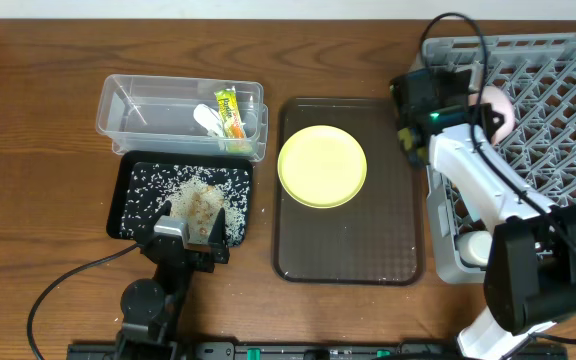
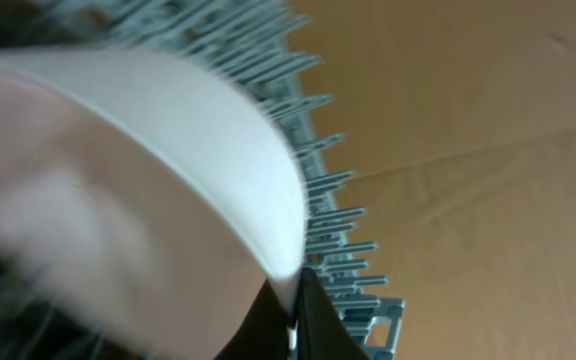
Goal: Sort waste into correct bins and load items into the dishwasher rack
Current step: 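Carry the white bowl into the dish rack with the right gripper, then grasp the edge of the yellow plate with the right gripper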
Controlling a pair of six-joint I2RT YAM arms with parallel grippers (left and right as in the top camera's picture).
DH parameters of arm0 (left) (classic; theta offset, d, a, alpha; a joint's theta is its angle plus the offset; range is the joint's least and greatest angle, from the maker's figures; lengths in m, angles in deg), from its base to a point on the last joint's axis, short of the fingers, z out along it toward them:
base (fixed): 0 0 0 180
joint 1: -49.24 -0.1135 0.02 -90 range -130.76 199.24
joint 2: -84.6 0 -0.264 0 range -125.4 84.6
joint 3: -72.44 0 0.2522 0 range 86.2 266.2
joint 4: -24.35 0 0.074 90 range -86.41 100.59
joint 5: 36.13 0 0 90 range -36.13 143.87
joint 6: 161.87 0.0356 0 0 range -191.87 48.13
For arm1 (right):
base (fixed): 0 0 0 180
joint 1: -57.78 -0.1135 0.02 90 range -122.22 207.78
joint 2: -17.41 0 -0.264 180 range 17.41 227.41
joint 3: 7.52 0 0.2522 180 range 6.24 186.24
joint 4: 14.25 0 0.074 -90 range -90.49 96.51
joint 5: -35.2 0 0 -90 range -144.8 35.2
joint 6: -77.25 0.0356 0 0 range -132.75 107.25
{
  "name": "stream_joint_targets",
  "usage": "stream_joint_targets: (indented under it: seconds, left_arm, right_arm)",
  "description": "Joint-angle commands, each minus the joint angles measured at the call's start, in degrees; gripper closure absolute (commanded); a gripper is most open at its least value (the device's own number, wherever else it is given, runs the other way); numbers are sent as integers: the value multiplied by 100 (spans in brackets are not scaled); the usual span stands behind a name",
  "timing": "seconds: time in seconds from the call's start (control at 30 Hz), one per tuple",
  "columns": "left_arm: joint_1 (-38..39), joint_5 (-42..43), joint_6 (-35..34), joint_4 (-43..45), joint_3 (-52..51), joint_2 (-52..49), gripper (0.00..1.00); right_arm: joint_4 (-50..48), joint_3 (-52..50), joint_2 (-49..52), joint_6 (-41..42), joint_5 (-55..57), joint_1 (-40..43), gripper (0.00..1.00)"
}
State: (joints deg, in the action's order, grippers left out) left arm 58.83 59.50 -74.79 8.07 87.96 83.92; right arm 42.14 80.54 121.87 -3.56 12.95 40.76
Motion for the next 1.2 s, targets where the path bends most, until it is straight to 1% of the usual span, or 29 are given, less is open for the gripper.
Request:
stream_joint_targets:
  seconds: [0.0,0.07,0.13,0.17,0.2,0.23,0.27,0.33,0.37,0.43,0.53,0.57,0.67,0.73,0.87,0.93,1.1,1.17]
  left_arm:
    - [-26,37,55,-83,-153,46,2]
    - [-26,37,55,-83,-153,46,2]
    - [-26,37,55,-83,-153,46,2]
    - [-26,37,55,-83,-153,46,2]
    - [-26,37,55,-83,-153,46,2]
    - [-26,37,55,-83,-153,46,2]
    - [-26,37,55,-83,-153,46,2]
    - [-26,37,52,-83,-153,46,2]
    - [-26,37,55,-83,-153,46,2]
    - [-26,37,55,-83,-153,46,2]
    - [-26,37,55,-83,-153,46,2]
    - [-26,37,55,-83,-153,46,2]
    - [-26,37,55,-83,-153,46,2]
    - [-26,37,55,-83,-153,46,2]
    - [-26,37,55,-83,-153,46,2]
    - [-26,37,55,-83,-153,46,2]
    - [-26,37,55,-83,-153,46,2]
    - [-26,37,55,-83,-153,46,2]
  right_arm:
    - [411,-15,13,262,-1091,-238,95]
    - [678,-13,-4,726,-1145,-339,84]
    - [852,-11,-74,975,-1152,-431,57]
    - [925,-9,-129,1062,-1150,-476,50]
    - [986,-9,-216,1126,-1154,-529,45]
    - [1025,-7,-323,1161,-1207,-590,37]
    - [1045,-4,-428,1158,-1292,-638,32]
    - [1051,-4,-719,1158,-1626,-750,25]
    - [1045,-4,-863,1158,-1873,-793,24]
    - [968,-4,-1174,1156,-2675,-890,25]
    - [800,-4,-1517,1156,-4315,-1010,32]
    - [754,-4,-1567,1158,-4861,-1040,35]
    - [560,-33,-1523,1193,-6577,-1134,37]
    - [514,-98,-1408,1491,-7134,-1202,39]
    - [529,-313,-1005,2485,-7058,-1360,40]
    - [501,-391,-726,2820,-6951,-1386,41]
    - [420,-409,13,3501,-6454,-1283,42]
    - [308,-409,232,3545,-6465,-1220,46]
